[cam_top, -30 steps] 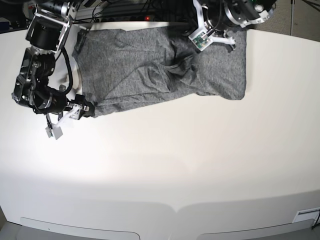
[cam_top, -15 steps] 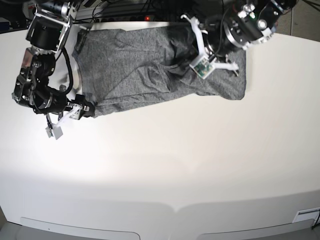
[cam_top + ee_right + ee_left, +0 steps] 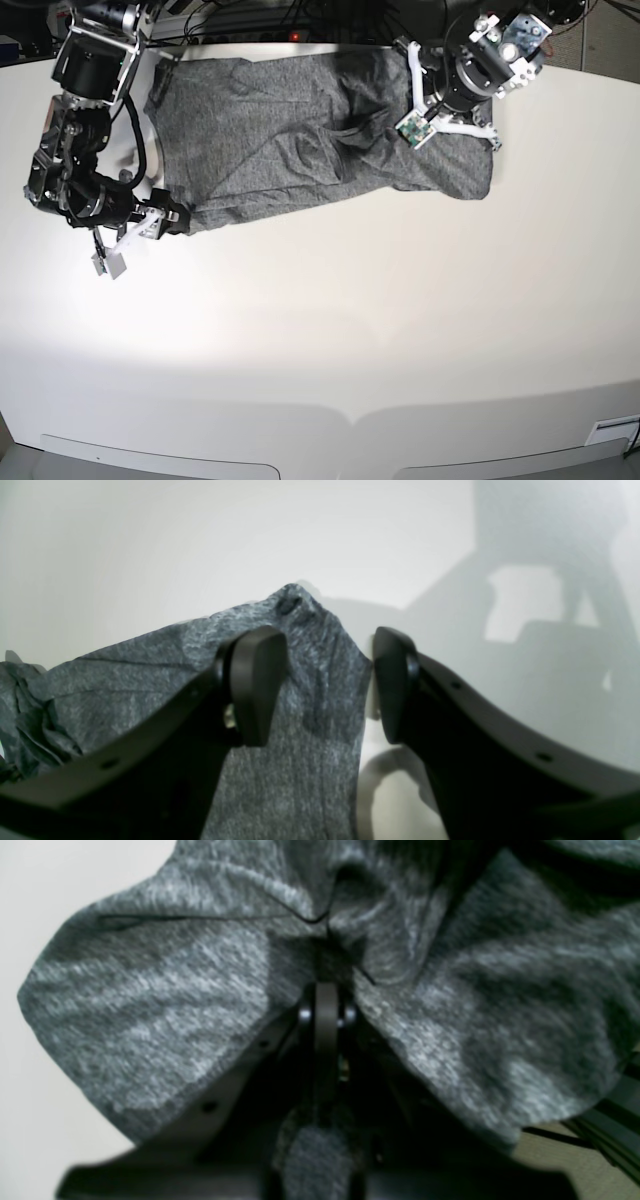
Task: Fold the T-shirt properly
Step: 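Release the folded end and press it flat with the left gripper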
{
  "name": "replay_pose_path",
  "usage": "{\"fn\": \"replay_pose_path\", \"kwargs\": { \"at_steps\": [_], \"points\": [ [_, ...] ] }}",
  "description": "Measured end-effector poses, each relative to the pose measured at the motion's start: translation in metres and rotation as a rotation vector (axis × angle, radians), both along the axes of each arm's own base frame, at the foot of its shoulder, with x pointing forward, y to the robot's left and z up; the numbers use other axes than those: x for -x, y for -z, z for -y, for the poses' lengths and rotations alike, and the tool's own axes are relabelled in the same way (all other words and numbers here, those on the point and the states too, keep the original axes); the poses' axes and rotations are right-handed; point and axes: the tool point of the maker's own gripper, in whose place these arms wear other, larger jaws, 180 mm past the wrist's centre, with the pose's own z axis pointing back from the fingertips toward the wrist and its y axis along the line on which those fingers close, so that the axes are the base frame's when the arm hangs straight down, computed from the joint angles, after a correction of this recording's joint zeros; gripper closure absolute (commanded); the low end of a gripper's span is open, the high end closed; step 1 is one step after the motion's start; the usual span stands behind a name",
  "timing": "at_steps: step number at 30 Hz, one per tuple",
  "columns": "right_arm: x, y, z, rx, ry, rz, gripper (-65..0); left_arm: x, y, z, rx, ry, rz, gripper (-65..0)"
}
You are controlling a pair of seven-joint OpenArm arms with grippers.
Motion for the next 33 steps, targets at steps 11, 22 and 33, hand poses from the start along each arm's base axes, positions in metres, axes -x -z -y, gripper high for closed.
{"fn": "replay_pose_path", "kwargs": {
  "at_steps": [11,22,33],
  "points": [
    [0.0,0.0,0.0,0.0,0.0,0.0,-32.1,-0.01,-0.025,0.062,0.187,0.057,0.067,0.0],
    [0.001,0.0,0.0,0.0,-0.002,-0.004,-32.1,-0.08,0.003,0.074,0.175,-0.012,0.084,0.0],
    [0.001,0.001,0.0,-0.001,-0.003,-0.007,-32.1,-0.14,-0.034,0.074,0.244,-0.102,0.107,0.0]
  ]
}}
